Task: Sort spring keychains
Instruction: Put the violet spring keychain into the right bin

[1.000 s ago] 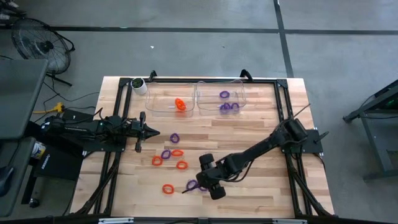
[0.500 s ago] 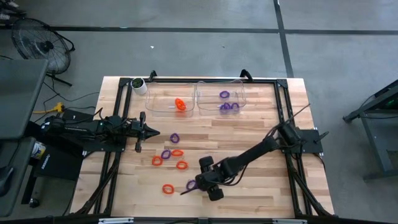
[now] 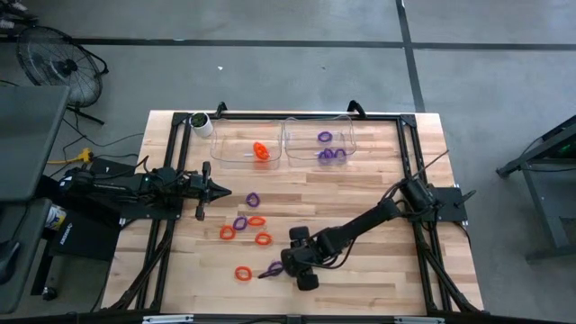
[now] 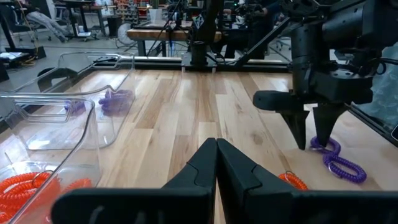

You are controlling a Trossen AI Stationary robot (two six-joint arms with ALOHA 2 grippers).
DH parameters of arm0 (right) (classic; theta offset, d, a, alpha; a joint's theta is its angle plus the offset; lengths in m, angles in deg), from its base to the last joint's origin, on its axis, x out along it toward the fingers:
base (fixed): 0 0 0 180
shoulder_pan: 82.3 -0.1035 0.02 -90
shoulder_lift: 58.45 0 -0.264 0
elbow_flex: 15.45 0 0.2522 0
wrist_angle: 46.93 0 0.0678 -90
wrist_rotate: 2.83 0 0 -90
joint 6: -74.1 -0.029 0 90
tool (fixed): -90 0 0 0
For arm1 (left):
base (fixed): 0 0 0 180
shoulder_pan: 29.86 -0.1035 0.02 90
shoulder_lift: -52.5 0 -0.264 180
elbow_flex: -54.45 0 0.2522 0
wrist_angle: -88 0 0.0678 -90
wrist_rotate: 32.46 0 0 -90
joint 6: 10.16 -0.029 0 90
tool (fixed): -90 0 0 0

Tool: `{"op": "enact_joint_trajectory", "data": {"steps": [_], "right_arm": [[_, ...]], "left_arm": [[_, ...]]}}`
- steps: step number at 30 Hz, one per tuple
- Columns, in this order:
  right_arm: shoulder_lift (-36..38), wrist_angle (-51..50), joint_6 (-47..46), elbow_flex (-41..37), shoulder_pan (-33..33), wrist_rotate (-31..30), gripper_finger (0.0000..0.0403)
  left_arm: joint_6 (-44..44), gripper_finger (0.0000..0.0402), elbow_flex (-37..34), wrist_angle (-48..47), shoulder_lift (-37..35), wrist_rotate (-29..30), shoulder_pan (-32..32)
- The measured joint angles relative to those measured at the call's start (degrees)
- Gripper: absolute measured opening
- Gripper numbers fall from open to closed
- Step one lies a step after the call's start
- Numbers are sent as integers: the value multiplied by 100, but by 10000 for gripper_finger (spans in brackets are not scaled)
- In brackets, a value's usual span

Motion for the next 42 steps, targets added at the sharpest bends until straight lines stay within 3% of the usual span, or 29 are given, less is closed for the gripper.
{"op": "enact_joint_trajectory", "data": {"steps": [14, 25, 36, 42], "right_arm": [[-2, -181, -10, -2, 52, 65, 11], [473, -766, -432, -55, 101, -99, 4], [1654, -2104, -738, -50, 191, -1397, 1], [2215, -2980, -1197, -42, 662, -2115, 1]], "left_arm": [[-2, 3, 0, 0, 0, 0, -1], [0, 3, 0, -1, -1, 0, -1], [-2, 3, 0, -2, 0, 0, 1], [-1, 3, 0, -2, -2, -1, 0]]}}
